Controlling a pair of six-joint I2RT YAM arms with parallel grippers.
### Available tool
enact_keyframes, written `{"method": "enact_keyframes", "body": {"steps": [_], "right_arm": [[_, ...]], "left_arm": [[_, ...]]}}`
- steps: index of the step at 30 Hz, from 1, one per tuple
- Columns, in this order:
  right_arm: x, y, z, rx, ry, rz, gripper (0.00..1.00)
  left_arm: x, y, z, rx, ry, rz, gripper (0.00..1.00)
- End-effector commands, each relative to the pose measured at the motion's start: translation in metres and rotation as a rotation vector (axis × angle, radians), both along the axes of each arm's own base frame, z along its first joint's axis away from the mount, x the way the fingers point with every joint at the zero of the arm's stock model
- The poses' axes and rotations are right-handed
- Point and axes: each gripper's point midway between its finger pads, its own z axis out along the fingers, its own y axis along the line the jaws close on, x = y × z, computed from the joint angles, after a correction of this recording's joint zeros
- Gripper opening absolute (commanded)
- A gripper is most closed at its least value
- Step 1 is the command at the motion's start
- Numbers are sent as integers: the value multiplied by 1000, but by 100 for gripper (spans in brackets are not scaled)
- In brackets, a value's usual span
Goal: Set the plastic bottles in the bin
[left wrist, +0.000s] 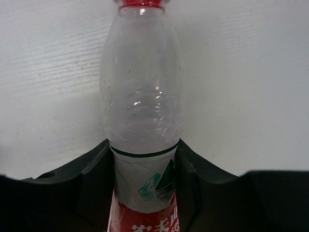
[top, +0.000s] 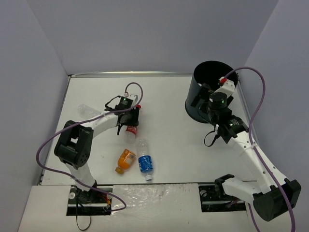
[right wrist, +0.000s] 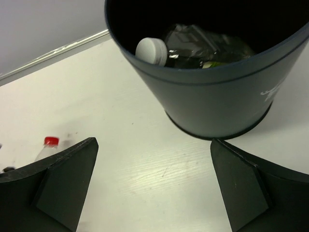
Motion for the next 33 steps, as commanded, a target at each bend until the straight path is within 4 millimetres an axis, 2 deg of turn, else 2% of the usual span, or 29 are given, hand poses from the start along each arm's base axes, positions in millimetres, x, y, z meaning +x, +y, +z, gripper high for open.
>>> {"method": "enact_keyframes", "body": {"steps": [1, 3, 5, 6, 8, 13, 16, 19, 24, 27, 29, 30, 31, 32, 33], "right_arm": [[-2, 25, 31, 136, -86, 96, 100], [-3, 41, 32, 169, -78, 179, 100], [-4, 72, 38, 242, -79, 326, 100], [-2, 78, 41, 263, -88, 348, 100], [-2, 103, 49, 350, -116, 451, 100], [-7, 152, 59, 449, -169, 576, 100], [-14, 184, 63, 445, -178, 624, 100], [-11, 207, 61, 456, -178, 649, 100], [-15, 237, 57, 473, -151, 684, 99], [-16, 244, 52, 441, -141, 667, 88], [-13, 238, 54, 434, -155, 618, 60], [-12, 236, 56, 433, -164, 600, 53], [-12, 234, 56, 430, -168, 584, 39], [-10, 228, 57, 426, -176, 551, 31], [-9, 223, 60, 423, -186, 523, 25]], "left_arm": [[33, -13, 60, -46, -154, -31, 16], [34, -18, 82, -71, -198, -62, 16], [31, -29, 117, -135, -276, -131, 16], [28, -33, 131, -165, -308, -163, 16], [13, -46, 162, -258, -387, -250, 16], [-39, -82, 204, -463, -490, -470, 16], [-61, -96, 218, -499, -515, -527, 15], [-80, -107, 227, -523, -524, -581, 15], [-92, -107, 241, -519, -570, -595, 15], [-100, -103, 255, -534, -605, -599, 15], [-104, -101, 261, -538, -622, -599, 15], [-106, -99, 263, -538, -631, -595, 16], [-107, -97, 264, -537, -635, -590, 21], [-108, -96, 264, -537, -634, -584, 46], [-110, -94, 265, -536, -636, -580, 54]]}}
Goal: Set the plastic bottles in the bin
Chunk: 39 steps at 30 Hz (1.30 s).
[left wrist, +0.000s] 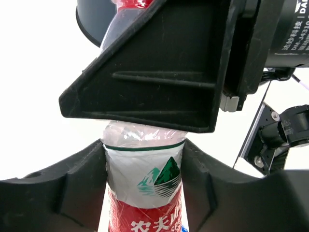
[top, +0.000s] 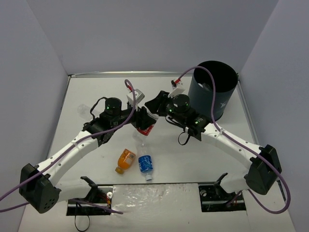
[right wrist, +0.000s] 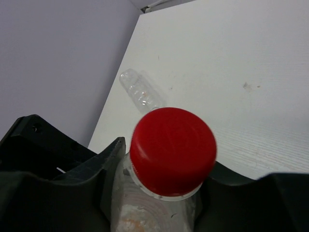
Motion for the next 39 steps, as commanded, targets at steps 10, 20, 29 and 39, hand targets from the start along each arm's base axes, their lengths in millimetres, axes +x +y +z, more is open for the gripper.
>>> {"method": "enact_keyframes", "body": {"steps": [10, 20, 29, 39], "right_arm": [[48, -125, 127, -60, -300, -544, 10], [72, -304, 247, -317, -504, -1132, 14], [136, -347, 206, -561, -422, -1176, 25], [149, -372, 192, -662, -340, -1198, 100]], "left_arm": [[-3, 37, 32, -33, -25, 215, 97], [4, 127, -9, 126, 110, 712, 97], [-15, 174, -55, 245, 234, 933, 97], [-33, 194, -76, 293, 301, 1012, 97]]}}
